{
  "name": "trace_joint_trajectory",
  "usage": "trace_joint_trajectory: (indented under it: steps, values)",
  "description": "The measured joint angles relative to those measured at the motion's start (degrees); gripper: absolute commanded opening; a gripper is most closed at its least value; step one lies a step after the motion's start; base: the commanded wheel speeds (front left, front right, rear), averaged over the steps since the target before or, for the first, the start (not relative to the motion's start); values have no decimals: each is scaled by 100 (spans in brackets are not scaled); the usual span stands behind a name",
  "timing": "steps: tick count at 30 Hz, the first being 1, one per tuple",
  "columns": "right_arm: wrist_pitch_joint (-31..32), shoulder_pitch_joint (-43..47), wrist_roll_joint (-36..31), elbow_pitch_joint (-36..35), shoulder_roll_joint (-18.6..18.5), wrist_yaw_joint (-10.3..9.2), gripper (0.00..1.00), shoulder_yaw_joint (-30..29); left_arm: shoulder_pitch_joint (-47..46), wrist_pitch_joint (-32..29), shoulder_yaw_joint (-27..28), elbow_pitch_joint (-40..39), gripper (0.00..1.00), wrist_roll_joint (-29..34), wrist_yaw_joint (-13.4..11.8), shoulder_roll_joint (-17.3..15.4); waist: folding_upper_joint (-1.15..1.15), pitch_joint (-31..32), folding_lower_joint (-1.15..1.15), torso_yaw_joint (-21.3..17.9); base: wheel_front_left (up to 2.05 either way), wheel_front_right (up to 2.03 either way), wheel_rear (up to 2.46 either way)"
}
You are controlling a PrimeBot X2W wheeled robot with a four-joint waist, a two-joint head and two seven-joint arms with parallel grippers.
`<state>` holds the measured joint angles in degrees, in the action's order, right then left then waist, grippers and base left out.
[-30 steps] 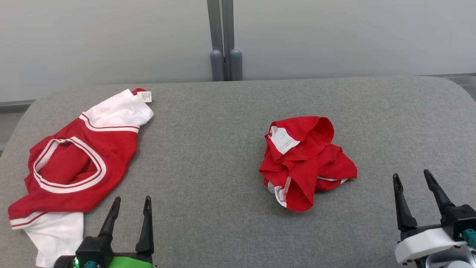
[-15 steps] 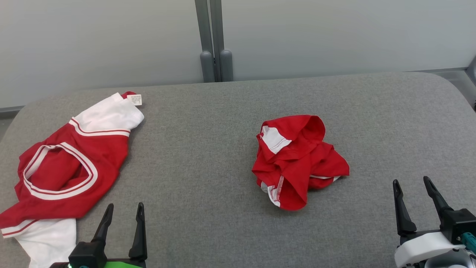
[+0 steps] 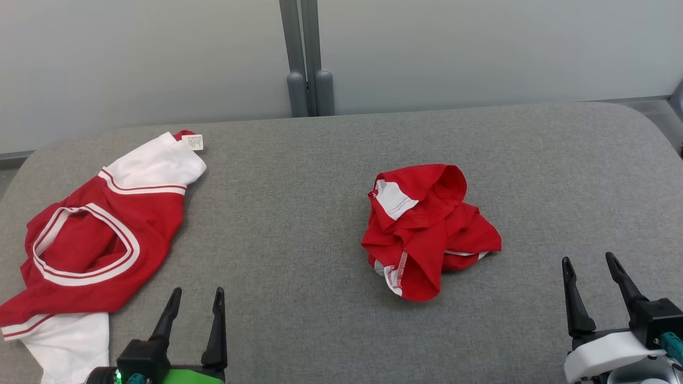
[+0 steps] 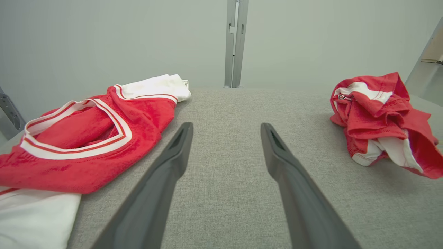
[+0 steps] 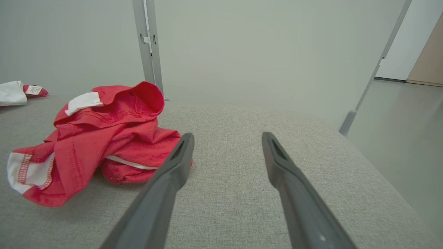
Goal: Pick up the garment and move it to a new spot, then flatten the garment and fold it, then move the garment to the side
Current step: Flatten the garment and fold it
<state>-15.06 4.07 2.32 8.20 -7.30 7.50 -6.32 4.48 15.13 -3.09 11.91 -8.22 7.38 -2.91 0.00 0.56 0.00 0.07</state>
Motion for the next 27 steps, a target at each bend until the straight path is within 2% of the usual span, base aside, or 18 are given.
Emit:
trace_joint_trajectory:
  steps: [3,7,9,12,15,18,20,24,25,26,27]
  values:
    - [0,-58,7,-27,-3,0,100,24,-208,1,-410,-7,100,-297,0,-1,0,-25,0,-38,0,0,0]
    - [0,-199,38,-71,10,0,100,105,-625,-5,-1574,293,100,-776,2,4,0,-77,0,-173,0,0,0]
    - [0,-261,54,-80,22,0,100,179,-804,-259,-2293,599,100,-1091,2,10,0,-112,0,-270,0,0,0]
    - [0,-389,89,-79,75,0,100,254,-1223,-512,-2927,979,100,-1492,18,31,0,-201,0,-449,0,0,0]
    - [0,-431,112,-56,119,0,100,261,-1538,-564,-3201,1363,100,-1967,-30,30,0,-308,0,-664,0,0,0]
    - [0,-428,123,-29,122,0,100,203,-1813,-516,-3316,1749,100,-2087,-249,15,0,-402,0,-870,0,0,0]
    - [0,-420,125,-24,121,0,100,141,-1935,-487,-3353,1892,100,-2390,-344,20,0,-460,0,-994,0,0,0]
    - [0,-387,137,-23,126,0,100,100,-2182,-422,-3493,2275,100,-2528,-435,19,0,-571,0,-1204,0,0,0]
    - [0,-386,137,-22,130,0,100,97,-2237,-402,-3524,2319,89,-2670,-425,18,0,-597,0,-1248,0,0,0]
    - [0,-386,138,-23,132,0,100,88,-2275,-401,-3549,2347,36,-2777,-400,20,0,-618,0,-1276,0,0,0]
    - [0,-386,138,-23,135,0,100,79,-2316,-394,-3574,2380,0,-2864,-379,22,0,-647,0,-1302,0,0,0]
